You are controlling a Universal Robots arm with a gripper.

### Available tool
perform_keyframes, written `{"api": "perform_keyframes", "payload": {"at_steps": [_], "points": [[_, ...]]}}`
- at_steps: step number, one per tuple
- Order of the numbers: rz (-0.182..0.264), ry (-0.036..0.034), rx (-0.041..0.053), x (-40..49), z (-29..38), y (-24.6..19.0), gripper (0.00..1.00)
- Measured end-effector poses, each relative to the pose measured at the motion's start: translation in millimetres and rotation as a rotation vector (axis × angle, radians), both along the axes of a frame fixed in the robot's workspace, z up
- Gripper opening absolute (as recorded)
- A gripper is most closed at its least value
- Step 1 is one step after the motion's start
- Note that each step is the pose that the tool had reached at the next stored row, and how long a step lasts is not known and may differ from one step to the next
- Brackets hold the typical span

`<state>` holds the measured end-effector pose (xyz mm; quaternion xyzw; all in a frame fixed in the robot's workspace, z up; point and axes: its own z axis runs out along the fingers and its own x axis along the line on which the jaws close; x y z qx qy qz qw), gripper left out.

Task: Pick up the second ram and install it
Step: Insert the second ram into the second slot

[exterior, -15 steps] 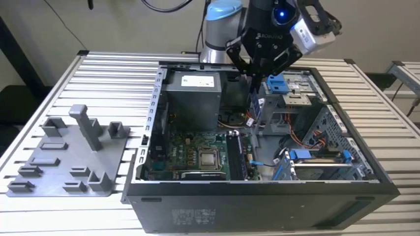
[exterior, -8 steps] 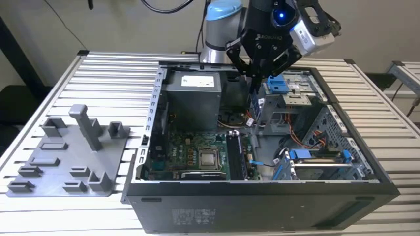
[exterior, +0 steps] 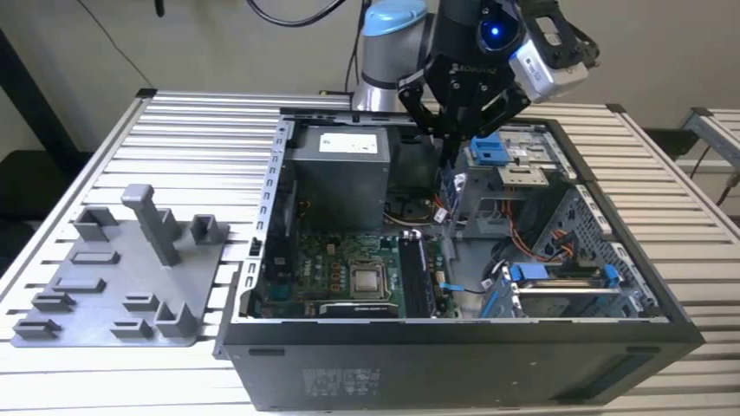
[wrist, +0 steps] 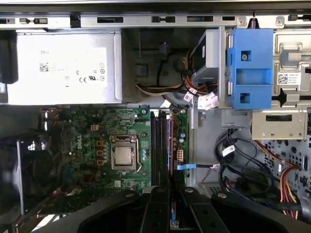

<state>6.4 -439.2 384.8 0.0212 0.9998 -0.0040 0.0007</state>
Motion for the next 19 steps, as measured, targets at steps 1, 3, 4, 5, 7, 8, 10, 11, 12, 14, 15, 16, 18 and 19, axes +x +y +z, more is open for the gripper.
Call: {"api": "perform_keyframes", "payload": {"at_steps": [1, 3, 4, 5, 7, 8, 10, 11, 12, 14, 15, 16, 18, 19], "points": [[0.000, 0.0000, 0.0000, 0.0, -0.4, 0.0, 0.14], [0.000, 0.0000, -0.0001, 0.0, -1.2, -0.1, 0.14], [0.000, 0.0000, 0.0000, 0.0, -1.7, -0.1, 0.14], [0.000, 0.0000, 0.0000, 0.0, -2.3, -0.2, 0.14], [0.000, 0.0000, 0.0000, 0.0, -3.6, -0.3, 0.14], [0.000, 0.0000, -0.0001, 0.0, -4.4, -0.4, 0.14], [0.000, 0.0000, -0.0001, 0.0, -6.1, -0.5, 0.14], [0.000, 0.0001, -0.0001, 0.0, -6.8, -0.6, 0.14], [0.000, 0.0000, 0.0000, 0.0, -7.6, -0.7, 0.14], [0.000, 0.0000, 0.0000, 0.0, -9.2, -1.1, 0.14], [0.000, 0.0001, -0.0002, 0.0, -10.0, -1.3, 0.14], [0.000, 0.0001, -0.0005, 0.0, -10.7, -1.4, 0.14], [0.000, 0.0000, -0.0010, 0.0, -12.2, -1.7, 0.14], [0.000, 0.0001, -0.0013, 0.0, -12.9, -1.8, 0.14]]}}
